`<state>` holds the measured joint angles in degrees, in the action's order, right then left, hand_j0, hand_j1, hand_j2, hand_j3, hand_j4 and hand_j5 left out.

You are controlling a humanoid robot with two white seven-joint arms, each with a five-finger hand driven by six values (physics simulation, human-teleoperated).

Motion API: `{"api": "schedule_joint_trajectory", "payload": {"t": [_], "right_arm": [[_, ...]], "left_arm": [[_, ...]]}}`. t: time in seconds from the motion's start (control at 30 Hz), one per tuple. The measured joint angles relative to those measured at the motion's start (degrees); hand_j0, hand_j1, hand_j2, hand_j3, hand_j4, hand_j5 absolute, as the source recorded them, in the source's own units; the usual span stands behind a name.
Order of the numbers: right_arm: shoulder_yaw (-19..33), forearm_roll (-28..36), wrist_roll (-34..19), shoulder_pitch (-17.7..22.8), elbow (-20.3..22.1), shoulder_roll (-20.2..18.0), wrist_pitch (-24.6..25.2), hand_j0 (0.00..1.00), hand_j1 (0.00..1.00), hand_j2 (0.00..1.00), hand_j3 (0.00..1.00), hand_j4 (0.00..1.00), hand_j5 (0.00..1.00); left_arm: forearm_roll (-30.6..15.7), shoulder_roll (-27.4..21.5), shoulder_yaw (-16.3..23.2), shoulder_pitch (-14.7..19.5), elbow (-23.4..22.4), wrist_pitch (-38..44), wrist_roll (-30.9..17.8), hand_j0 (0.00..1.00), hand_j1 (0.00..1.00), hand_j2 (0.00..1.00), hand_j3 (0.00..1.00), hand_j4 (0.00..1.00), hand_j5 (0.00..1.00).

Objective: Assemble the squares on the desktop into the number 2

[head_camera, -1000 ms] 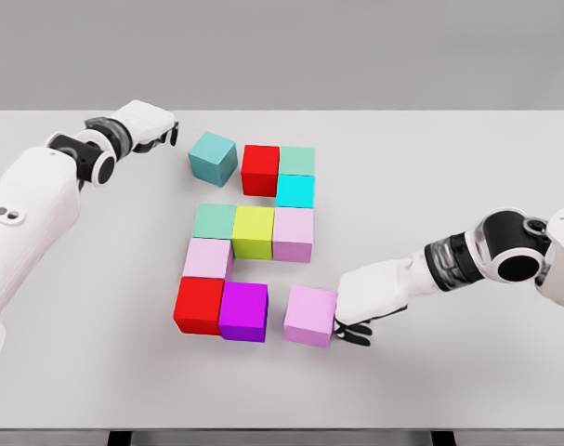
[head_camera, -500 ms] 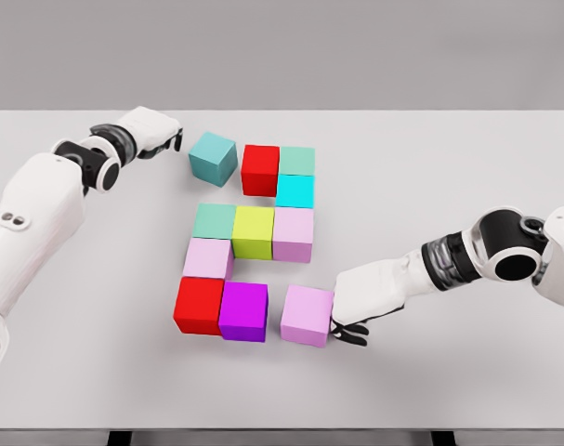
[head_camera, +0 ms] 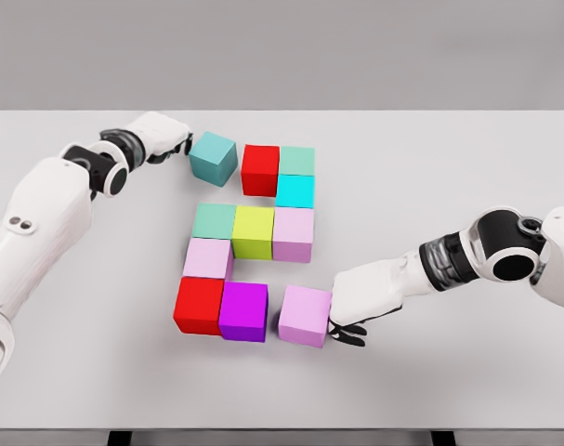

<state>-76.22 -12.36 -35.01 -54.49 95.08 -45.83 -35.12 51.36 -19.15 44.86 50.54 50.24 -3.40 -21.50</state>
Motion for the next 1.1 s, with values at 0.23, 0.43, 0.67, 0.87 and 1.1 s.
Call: {"api": "schedule_joint_trajectory", "payload": {"t": [0.23,0.43,0.67,0.87,1.1], "right_arm": [[0.0,0.0,0.0,0.2,-0.1,-0.4,0.0,0.14,0.14,0.14,0.14,0.14,0.14],[0.0,-0.1,0.0,0.2,-0.4,-0.5,0.0,0.14,0.14,0.14,0.14,0.14,0.14],[0.0,-0.2,0.0,0.0,-1.0,-0.3,0.0,0.14,0.14,0.14,0.14,0.14,0.14],[0.0,-0.2,0.0,-0.1,-1.1,-0.1,0.0,0.14,0.14,0.14,0.14,0.14,0.14],[0.0,-0.3,0.0,-0.1,-1.1,-0.1,0.0,0.14,0.14,0.14,0.14,0.14,0.14]], "left_arm": [[-0.1,-0.2,-0.2,-0.1,1.1,-1.8,-0.1,0.5,0.5,0.5,0.5,0.5,0.5],[-0.2,-0.4,-0.1,-0.8,1.6,-2.4,0.0,0.5,0.5,0.5,0.5,0.5,0.5],[-1.2,-0.7,-0.1,-0.8,2.3,-3.7,0.1,0.5,0.5,0.5,0.5,0.5,0.5],[-1.5,-0.7,-0.2,-0.8,2.5,-4.5,0.2,0.5,0.5,0.5,0.5,0.5,0.5],[-1.9,-0.9,-0.3,-1.0,2.4,-6.2,0.2,0.5,0.5,0.5,0.5,0.5,0.5]]}}
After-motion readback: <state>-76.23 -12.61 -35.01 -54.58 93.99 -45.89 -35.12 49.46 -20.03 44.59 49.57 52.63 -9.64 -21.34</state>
